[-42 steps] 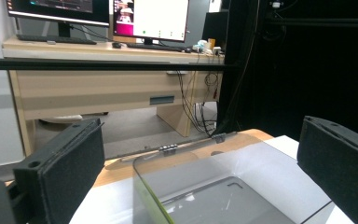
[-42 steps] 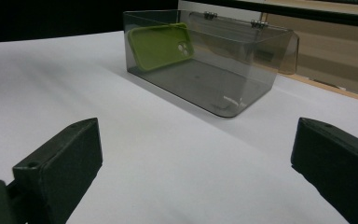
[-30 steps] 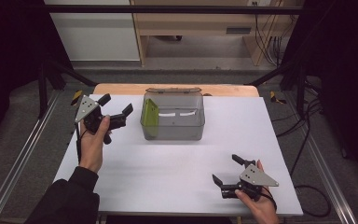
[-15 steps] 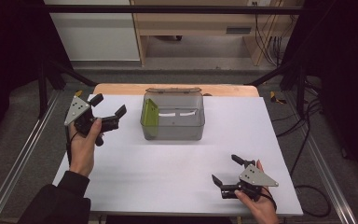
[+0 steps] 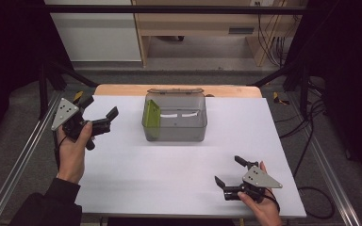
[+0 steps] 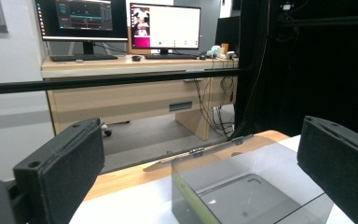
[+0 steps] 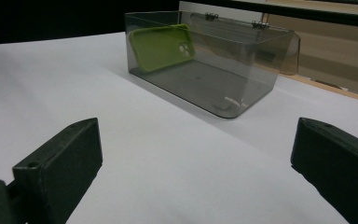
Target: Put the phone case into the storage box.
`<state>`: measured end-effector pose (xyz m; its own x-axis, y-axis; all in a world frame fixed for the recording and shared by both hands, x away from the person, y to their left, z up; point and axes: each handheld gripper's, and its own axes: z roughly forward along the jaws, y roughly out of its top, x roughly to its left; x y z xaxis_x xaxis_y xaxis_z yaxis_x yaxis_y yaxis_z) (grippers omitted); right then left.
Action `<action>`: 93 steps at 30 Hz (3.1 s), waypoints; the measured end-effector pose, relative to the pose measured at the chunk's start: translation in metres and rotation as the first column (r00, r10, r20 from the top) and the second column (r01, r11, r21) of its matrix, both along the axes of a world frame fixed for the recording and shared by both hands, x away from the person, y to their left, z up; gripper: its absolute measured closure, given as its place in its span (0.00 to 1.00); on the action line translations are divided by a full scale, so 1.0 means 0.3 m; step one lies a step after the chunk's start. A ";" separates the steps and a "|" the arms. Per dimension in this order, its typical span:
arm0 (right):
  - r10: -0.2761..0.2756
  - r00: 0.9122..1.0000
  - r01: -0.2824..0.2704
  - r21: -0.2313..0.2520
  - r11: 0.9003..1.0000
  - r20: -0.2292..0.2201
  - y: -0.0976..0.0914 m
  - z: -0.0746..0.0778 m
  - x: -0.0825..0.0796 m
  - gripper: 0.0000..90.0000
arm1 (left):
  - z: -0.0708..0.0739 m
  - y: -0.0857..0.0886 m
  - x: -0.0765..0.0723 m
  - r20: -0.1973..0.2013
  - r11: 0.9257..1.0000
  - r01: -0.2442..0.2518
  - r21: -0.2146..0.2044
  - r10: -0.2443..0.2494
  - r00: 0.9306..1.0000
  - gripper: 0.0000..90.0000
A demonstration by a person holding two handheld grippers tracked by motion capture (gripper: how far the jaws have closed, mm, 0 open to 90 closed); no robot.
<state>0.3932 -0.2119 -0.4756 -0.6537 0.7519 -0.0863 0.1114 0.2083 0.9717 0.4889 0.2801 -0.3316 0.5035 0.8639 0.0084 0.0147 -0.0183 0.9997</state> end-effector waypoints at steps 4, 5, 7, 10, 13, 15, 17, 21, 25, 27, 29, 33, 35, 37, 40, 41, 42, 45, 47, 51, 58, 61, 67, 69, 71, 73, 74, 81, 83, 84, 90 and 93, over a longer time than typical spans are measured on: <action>0.001 1.000 -0.001 -0.005 1.000 -0.001 0.003 -0.002 0.000 0.03 | 0.001 0.014 -0.021 0.002 1.000 0.003 -0.003 -0.003 1.000 0.00; 0.001 1.000 -0.001 -0.007 1.000 0.000 0.003 -0.002 0.000 0.03 | 0.000 0.017 -0.025 0.002 1.000 0.004 -0.003 -0.004 1.000 0.00; 0.000 1.000 0.000 -0.009 1.000 0.000 0.003 -0.002 0.000 0.03 | -0.004 0.026 -0.038 0.003 1.000 0.001 -0.010 -0.001 1.000 0.00; -0.003 1.000 0.003 -0.011 1.000 -0.001 0.002 -0.003 0.001 0.03 | -0.009 0.038 -0.055 0.007 1.000 -0.007 -0.007 0.007 1.000 0.00; -0.002 1.000 0.002 -0.013 1.000 0.000 0.003 -0.003 0.002 0.03 | -0.010 0.050 -0.075 0.015 1.000 -0.005 -0.012 0.005 1.000 0.00; -0.002 1.000 0.002 -0.012 1.000 -0.004 0.004 -0.004 0.002 0.03 | -0.010 0.061 -0.090 0.019 1.000 0.000 -0.009 0.000 1.000 0.00; -0.005 1.000 0.005 -0.010 1.000 -0.007 0.004 -0.003 0.003 0.03 | -0.012 0.068 -0.100 0.020 1.000 0.004 -0.009 -0.004 1.000 0.00; -0.012 1.000 0.012 -0.020 1.000 -0.004 0.005 -0.005 0.004 0.03 | -0.020 0.088 -0.121 0.021 1.000 0.003 -0.006 -0.003 1.000 0.00; -0.014 1.000 0.013 -0.026 1.000 -0.005 0.008 -0.006 0.003 0.03 | -0.033 0.109 -0.145 0.019 1.000 0.002 -0.006 -0.002 1.000 0.00; -0.011 1.000 0.011 -0.028 1.000 -0.006 0.010 -0.006 0.003 0.03 | -0.041 0.117 -0.155 0.016 1.000 0.001 -0.005 -0.001 1.000 0.00; -0.011 1.000 0.011 -0.028 1.000 -0.003 0.010 -0.006 0.003 0.03 | -0.047 0.123 -0.168 0.028 1.000 -0.001 -0.014 0.002 1.000 0.00; -0.011 1.000 0.011 -0.027 1.000 -0.003 0.009 -0.006 0.003 0.03 | -0.049 0.135 -0.195 0.049 1.000 -0.015 -0.010 0.016 0.999 0.00; -0.010 1.000 0.010 -0.027 1.000 -0.002 0.008 -0.006 0.004 0.03 | -0.051 0.137 -0.204 0.053 1.000 -0.012 -0.011 0.012 0.999 0.00; -0.010 1.000 0.010 -0.025 1.000 -0.002 0.008 -0.006 0.004 0.03 | -0.054 0.140 -0.214 0.055 1.000 -0.008 -0.010 0.008 0.998 0.00; -0.013 1.000 0.013 -0.027 1.000 -0.001 0.007 -0.006 0.004 0.03 | -0.064 0.146 -0.225 0.059 1.000 -0.008 0.003 0.008 0.998 0.00; -0.015 1.000 0.015 -0.026 1.000 0.000 0.007 -0.006 0.004 0.03 | -0.071 0.151 -0.231 0.060 1.000 -0.011 0.012 0.010 0.998 0.00; -0.016 1.000 0.016 -0.027 1.000 0.000 0.007 -0.006 0.004 0.03 | -0.077 0.156 -0.234 0.058 1.000 -0.012 0.009 0.011 0.998 0.00; -0.016 1.000 0.016 -0.028 0.999 0.001 0.007 -0.007 0.005 0.03 | -0.092 0.171 -0.242 0.051 1.000 -0.013 -0.005 0.013 0.999 0.00; -0.015 1.000 0.015 -0.029 0.999 -0.001 0.007 -0.007 0.005 0.03 | -0.100 0.178 -0.247 0.049 1.000 -0.016 -0.023 0.017 0.999 0.00; -0.015 1.000 0.015 -0.029 0.999 -0.001 0.007 -0.007 0.005 0.03 | -0.113 0.191 -0.257 0.047 0.999 -0.019 -0.030 0.020 0.999 0.00; -0.016 1.000 0.016 -0.032 0.999 -0.002 0.007 -0.009 0.008 0.03 | -0.135 0.208 -0.276 0.045 0.999 -0.013 -0.031 0.015 0.999 0.00; -0.015 1.000 0.015 -0.033 0.999 -0.002 0.007 -0.009 0.008 0.03 | -0.140 0.214 -0.282 0.045 0.999 -0.009 -0.033 0.010 0.999 0.00; -0.016 1.000 0.015 -0.034 0.999 -0.002 0.007 -0.010 0.010 0.03 | -0.160 0.216 -0.297 0.048 0.999 0.001 -0.046 0.001 0.999 0.00; -0.015 1.000 0.015 -0.032 0.999 -0.004 0.008 -0.010 0.009 0.03 | -0.169 0.216 -0.300 0.046 0.999 0.008 -0.047 -0.005 0.999 0.00; -0.015 1.000 0.015 -0.030 0.999 -0.005 0.009 -0.010 0.010 0.03 | -0.180 0.214 -0.305 0.043 0.998 0.017 -0.053 -0.014 0.999 0.00; -0.015 1.000 0.015 -0.030 0.999 -0.003 0.008 -0.010 0.010 0.03 | -0.189 0.213 -0.309 0.043 0.998 0.023 -0.053 -0.021 0.999 0.00; -0.015 1.000 0.015 -0.029 0.999 -0.004 0.008 -0.010 0.010 0.03 | -0.196 0.213 -0.312 0.040 0.998 0.029 -0.047 -0.027 0.999 0.00; -0.013 1.000 0.013 -0.034 0.999 -0.003 0.010 -0.011 0.011 0.03 | -0.227 0.206 -0.323 0.033 0.998 0.037 -0.055 -0.036 0.999 0.00; -0.015 1.000 0.015 -0.034 0.999 -0.002 0.010 -0.010 0.011 0.03 | -0.238 0.202 -0.326 0.028 0.998 0.040 -0.052 -0.039 0.999 0.00; -0.015 1.000 0.015 -0.035 0.999 -0.002 0.009 -0.010 0.011 0.03 | -0.245 0.200 -0.327 0.026 0.998 0.041 -0.051 -0.039 0.999 0.00; -0.012 1.000 0.012 -0.044 0.999 -0.002 0.012 -0.010 0.010 0.03 | -0.271 0.187 -0.328 0.013 0.998 0.042 -0.036 -0.042 0.999 0.00; -0.011 1.000 0.011 -0.042 0.999 0.001 0.011 -0.010 0.011 0.03 | -0.280 0.181 -0.329 0.008 0.999 0.043 -0.026 -0.043 0.999 0.00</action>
<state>0.3964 -0.2086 -0.4785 -0.6456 0.7545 -0.1180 0.1133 0.2474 0.9623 0.3903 0.3344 -0.4157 0.5404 0.8413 -0.0106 0.0074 0.0078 0.9999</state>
